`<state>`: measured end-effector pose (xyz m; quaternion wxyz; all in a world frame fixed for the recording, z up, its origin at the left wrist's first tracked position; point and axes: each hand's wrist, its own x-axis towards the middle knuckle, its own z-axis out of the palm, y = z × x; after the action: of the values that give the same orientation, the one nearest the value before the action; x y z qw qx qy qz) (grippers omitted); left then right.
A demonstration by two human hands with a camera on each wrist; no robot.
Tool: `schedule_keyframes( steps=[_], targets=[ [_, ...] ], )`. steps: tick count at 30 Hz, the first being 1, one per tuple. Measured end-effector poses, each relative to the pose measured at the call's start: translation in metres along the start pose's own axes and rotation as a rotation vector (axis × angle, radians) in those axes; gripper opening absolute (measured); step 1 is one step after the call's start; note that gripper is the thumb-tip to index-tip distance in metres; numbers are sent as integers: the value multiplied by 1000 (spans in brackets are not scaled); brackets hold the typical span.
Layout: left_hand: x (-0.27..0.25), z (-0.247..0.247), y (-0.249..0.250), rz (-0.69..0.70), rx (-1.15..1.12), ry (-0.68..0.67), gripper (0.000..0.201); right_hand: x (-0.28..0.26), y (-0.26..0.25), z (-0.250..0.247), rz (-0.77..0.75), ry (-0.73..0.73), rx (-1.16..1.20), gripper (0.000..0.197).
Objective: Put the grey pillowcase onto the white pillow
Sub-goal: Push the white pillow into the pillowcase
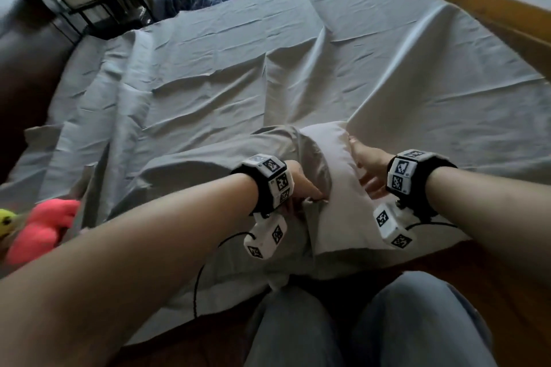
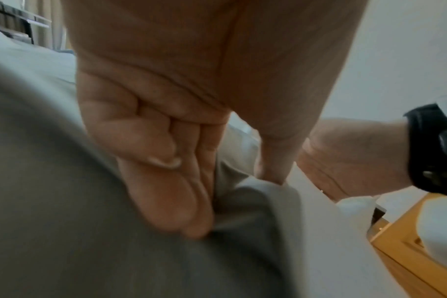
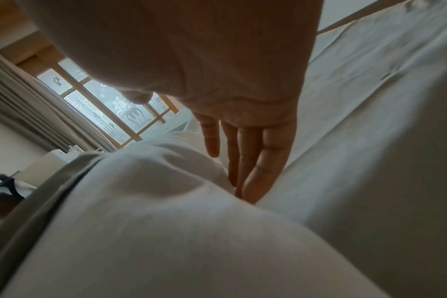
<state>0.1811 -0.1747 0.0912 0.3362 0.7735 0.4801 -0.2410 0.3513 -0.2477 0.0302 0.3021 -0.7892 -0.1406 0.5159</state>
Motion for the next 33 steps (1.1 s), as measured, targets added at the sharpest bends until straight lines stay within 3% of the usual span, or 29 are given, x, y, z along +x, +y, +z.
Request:
schedule_keyframes(
  steps=[3,6,7,12,14,16,19,21,24,27,31,33],
  targets=[
    [-11,25,-3,28,16,73,16,-12,19,8,-65,34,-33,60],
    [-17,35,-9,60,16,174,23,-27,31,11,-134,22,-35,9],
    [-19,36,-11,63,15,190,21,-32,33,11,-132,25,-31,8],
    [-29,29,-18,82,-21,236,23,-55,39,4,-24,2,-262,18],
    [-34,31,-23,68,88,180,44,-59,41,2,29,-17,-318,33],
    [-35,40,-30,62,167,117,59,-61,40,5,-9,11,-218,37],
    [-29,54,-34,152,222,155,24,-66,36,18,-88,-46,-45,20],
    [-27,61,-28,241,158,200,15,-65,37,30,-99,-134,119,21],
    [-33,63,-7,453,-128,214,29,-58,38,40,-54,-382,397,65],
    [-35,58,0,476,-208,149,29,-46,32,30,-45,-512,469,105],
    [-28,60,-19,377,9,144,28,-50,27,10,-27,-422,260,90],
    [-31,57,-29,325,47,191,25,-54,22,10,-42,-267,36,73]
  ],
)
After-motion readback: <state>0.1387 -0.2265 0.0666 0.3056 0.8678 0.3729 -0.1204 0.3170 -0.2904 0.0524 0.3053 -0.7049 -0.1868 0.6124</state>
